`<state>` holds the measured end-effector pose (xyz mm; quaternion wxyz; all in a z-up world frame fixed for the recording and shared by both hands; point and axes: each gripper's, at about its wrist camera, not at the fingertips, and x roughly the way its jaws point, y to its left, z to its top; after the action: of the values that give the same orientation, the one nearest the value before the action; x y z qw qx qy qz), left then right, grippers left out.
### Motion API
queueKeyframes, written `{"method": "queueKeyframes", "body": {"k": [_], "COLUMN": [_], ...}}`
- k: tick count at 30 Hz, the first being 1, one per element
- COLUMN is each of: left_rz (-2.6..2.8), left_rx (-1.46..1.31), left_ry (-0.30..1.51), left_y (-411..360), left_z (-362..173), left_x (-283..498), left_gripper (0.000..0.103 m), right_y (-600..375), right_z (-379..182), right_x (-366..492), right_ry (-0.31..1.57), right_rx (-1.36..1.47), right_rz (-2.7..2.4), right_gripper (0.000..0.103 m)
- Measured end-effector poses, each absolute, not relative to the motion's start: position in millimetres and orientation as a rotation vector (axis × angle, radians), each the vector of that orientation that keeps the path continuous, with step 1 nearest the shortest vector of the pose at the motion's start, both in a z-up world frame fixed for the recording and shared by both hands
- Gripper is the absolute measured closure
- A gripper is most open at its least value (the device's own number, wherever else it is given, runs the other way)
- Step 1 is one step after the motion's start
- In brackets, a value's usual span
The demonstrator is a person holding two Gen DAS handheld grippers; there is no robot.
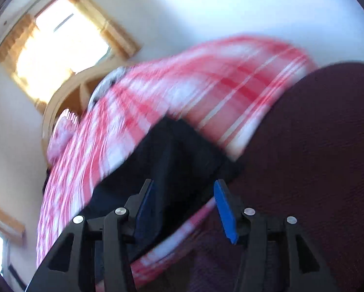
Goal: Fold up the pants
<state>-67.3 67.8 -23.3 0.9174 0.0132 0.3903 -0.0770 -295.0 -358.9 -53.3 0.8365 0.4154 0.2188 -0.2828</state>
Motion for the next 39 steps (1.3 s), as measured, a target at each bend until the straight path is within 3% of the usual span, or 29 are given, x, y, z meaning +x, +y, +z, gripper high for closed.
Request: {"method": "queueKeyframes", "body": {"k": [5, 11, 14, 15, 25, 27, 39], "left_rz": [-0.168, -0.154, -0.153, -0.148, -0.151, -0.152, -0.152], "left_rx": [0.077, 0.06, 0.077, 0.085, 0.075, 0.075, 0.074], "left_ry": [0.787, 0.827, 0.823, 0.819, 0.834, 0.835, 0.834], "left_y": [55, 52, 49, 48, 47, 46, 45], "left_z": [-19, -24, -24, -23, -26, -26, -26], "left_x": [-71, -65, -66, -67, -67, -67, -67], "left_gripper": [0.025, 0.022, 0.022, 0.022, 0.022, 0.022, 0.022], "right_y": [-383, -374, -368, -366, -377, -375, -396], "right_z": [-46, -57, -65, -66, -75, -73, -64], "right_x": [-282, -265, -247, -241, -231, -231, -262], "right_ry": [0.492, 0.574, 0.663, 0.685, 0.735, 0.753, 0.748], "right_rx": [0.798, 0.761, 0.658, 0.632, 0.642, 0.611, 0.656], "right_rz": [-0.641, -0.614, -0.623, -0.617, -0.614, -0.621, -0.687], "right_gripper": [0.051, 0.059, 0.081, 0.083, 0.083, 0.096, 0.099]}}
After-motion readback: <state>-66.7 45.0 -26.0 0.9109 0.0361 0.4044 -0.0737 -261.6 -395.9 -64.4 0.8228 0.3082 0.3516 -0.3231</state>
